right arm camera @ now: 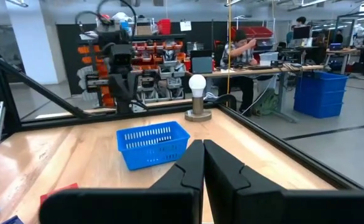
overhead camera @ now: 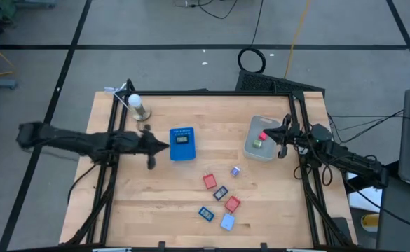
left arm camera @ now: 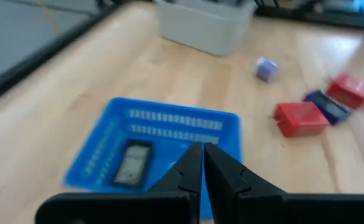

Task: Pick & Place Office items
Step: Put the purple digital clock into the blue bin

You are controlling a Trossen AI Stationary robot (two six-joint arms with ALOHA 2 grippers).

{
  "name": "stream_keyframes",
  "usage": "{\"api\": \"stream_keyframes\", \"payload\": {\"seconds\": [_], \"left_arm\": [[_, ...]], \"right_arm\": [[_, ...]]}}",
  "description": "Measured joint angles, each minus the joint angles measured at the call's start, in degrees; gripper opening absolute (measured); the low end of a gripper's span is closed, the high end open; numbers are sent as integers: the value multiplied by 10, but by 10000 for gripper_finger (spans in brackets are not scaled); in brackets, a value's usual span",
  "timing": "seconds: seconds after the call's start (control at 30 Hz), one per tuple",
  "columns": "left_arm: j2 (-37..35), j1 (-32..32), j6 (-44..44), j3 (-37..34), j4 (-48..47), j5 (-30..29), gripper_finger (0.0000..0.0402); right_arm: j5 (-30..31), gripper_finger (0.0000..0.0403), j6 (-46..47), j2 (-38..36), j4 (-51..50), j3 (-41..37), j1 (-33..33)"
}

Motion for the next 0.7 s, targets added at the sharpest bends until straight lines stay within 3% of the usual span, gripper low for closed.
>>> {"api": "stream_keyframes", "payload": {"seconds": [0.1, 0.2, 0.33, 0.53, 0.7], "left_arm": [[161, -33, 37, 97, -10, 5, 16], [308, -54, 109, 210, -58, 50, 16], [448, -58, 176, 361, -152, 102, 17], [571, -57, 263, 537, -224, 172, 36], [630, -66, 304, 631, -262, 191, 104]], "right_arm": [[0, 1, 2, 0, 0, 0, 0], [-1, 1, 2, 0, -3, 0, 0], [-1, 1, 2, 1, -12, 0, 0], [-2, 1, 1, 4, -15, 0, 0], [-11, 1, 1, 4, -18, 0, 0]]}}
